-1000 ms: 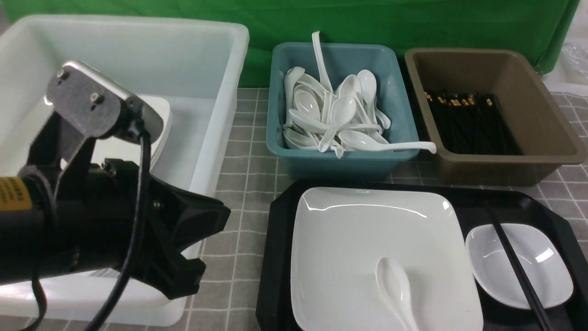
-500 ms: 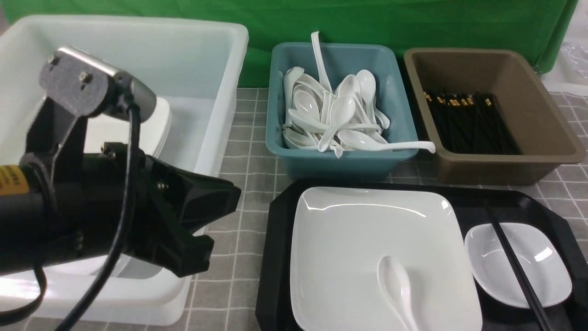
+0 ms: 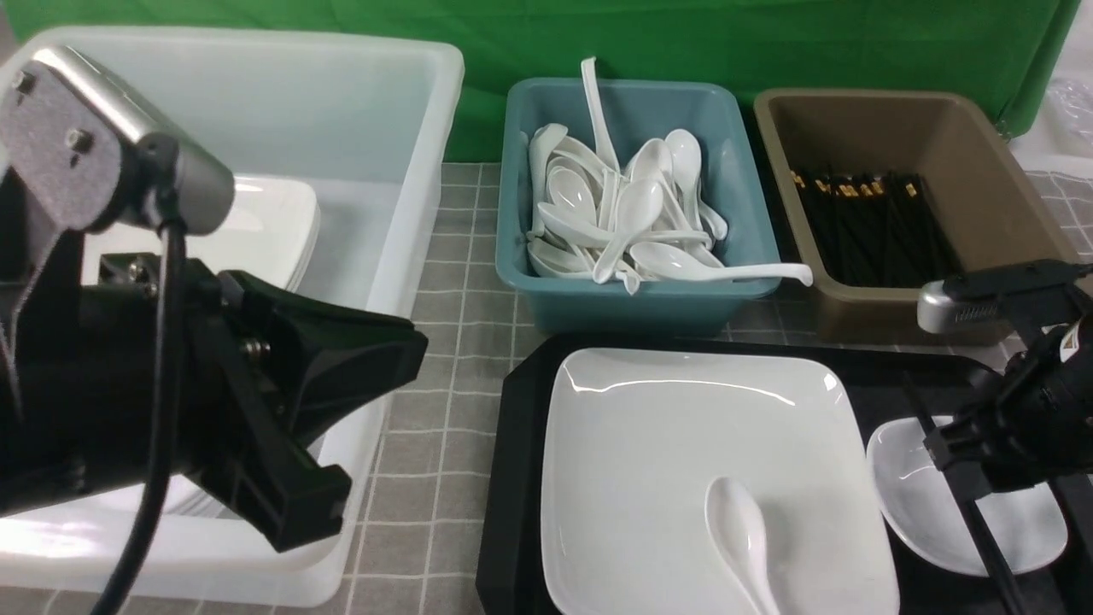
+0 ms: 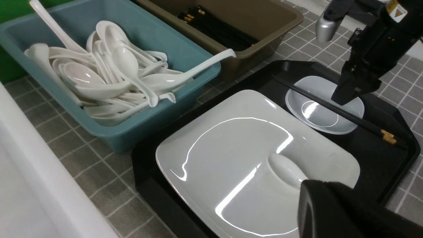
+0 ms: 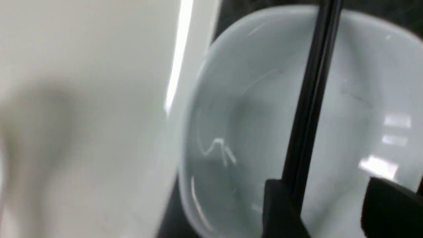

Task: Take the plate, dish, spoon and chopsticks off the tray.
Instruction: Use the right arm to grab a pair of chopsticks from the plate

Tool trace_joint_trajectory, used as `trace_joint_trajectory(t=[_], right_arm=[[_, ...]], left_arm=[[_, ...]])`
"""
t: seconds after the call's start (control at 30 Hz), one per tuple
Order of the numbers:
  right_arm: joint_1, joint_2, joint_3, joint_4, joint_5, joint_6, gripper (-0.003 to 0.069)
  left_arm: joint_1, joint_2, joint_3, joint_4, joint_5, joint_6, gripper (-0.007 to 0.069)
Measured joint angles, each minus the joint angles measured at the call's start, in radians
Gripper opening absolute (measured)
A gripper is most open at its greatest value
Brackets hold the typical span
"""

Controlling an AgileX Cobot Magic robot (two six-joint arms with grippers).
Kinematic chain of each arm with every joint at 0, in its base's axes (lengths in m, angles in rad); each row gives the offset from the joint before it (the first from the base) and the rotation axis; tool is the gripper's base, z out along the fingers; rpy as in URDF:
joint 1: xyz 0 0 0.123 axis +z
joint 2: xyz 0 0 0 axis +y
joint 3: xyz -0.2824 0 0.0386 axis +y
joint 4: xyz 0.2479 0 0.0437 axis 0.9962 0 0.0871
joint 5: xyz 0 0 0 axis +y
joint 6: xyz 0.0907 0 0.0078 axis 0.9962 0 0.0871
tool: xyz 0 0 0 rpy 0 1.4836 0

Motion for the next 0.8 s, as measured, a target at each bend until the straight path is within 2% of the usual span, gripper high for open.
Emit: trace_joint_trajectory(t=[0.37, 0.47, 0.6, 0.63, 0.67, 0.8], right_arm=[[-0.021, 0.154, -0.011, 0.001, -0.074, -0.012, 0.0359], [-0.021, 0.170, -0.011, 0.001, -0.075, -0.016, 0.0317], [-0.021, 0.171, -0.011, 0.001, -0.067, -0.042, 0.0169], [-0.021, 0.170, -0.011, 0.001, -0.065, -0.044, 0.0162], [-0.020, 0.166, -0.011, 0.001, -0.055, -0.062, 0.0118], [-0.020, 0.117, -0.011, 0.005, -0.019, -0.089, 0.0121]], left_arm=[[0.000, 0.000, 0.000, 0.000, 0.000, 0.003, 0.0020], [0.000, 0.000, 0.000, 0.000, 0.000, 0.003, 0.0020], [0.000, 0.000, 0.000, 0.000, 0.000, 0.003, 0.0020], [0.000, 0.000, 0.000, 0.000, 0.000, 0.003, 0.0020], [0.000, 0.000, 0.000, 0.000, 0.000, 0.003, 0.0020], [0.000, 0.000, 0.000, 0.008, 0.000, 0.003, 0.0020]])
